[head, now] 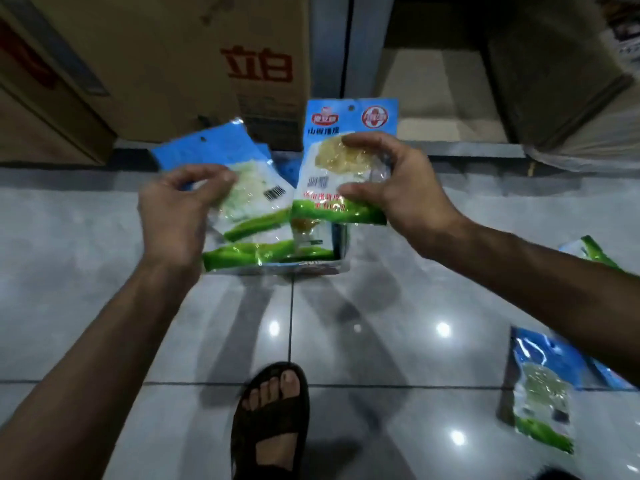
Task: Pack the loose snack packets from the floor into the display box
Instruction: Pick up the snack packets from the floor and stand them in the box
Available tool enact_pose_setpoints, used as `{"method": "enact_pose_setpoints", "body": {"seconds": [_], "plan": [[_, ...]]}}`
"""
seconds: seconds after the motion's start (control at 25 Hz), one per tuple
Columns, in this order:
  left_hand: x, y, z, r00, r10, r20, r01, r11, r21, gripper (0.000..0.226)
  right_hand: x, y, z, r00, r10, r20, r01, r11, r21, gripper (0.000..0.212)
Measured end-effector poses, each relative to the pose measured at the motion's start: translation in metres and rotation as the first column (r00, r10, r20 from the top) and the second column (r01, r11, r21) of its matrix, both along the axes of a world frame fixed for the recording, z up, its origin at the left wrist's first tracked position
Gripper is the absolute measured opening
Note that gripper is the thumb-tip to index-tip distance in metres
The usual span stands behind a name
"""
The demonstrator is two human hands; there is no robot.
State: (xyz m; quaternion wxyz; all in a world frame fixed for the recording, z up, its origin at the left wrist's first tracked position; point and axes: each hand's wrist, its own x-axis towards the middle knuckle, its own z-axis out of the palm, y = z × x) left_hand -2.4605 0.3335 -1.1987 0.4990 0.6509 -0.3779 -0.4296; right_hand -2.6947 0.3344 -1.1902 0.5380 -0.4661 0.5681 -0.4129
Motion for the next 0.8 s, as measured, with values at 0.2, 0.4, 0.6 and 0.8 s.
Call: {"method": "enact_pose_setpoints", "body": {"seconds": [0.2,0.4,0.6,0.8], "plan": [[0.057,-0.012,-0.005,0.944,0.296,-0.146,-0.297,0.955,0.018,0.014,0.036,-0.019,-0.049,0.986,0.051,-0.158,-0.056,0.998,-0.024,0.061],[0.055,-0.008,-0.015,0.947,0.298,-0.124,-0.296,0.955,0.033,0.021,0.05,-0.001,-0.082,0.822,0.153,-0.548,-0.206,0.978,-0.035,0.077],[0.051,-0.011,-0.02,0.933,0.303,-0.193,-0.293,0.953,0.078,0.022,0.063,0.009,-0.092,0.561,0.098,-0.822,-0.277,0.958,-0.075,0.099],[0.047,-0.011,-0.022,0.926,0.295,-0.237,-0.285,0.956,0.075,0.018,0.073,0.011,-0.085,0.218,0.061,-0.974,-0.273,0.962,-0.001,0.095]]}}
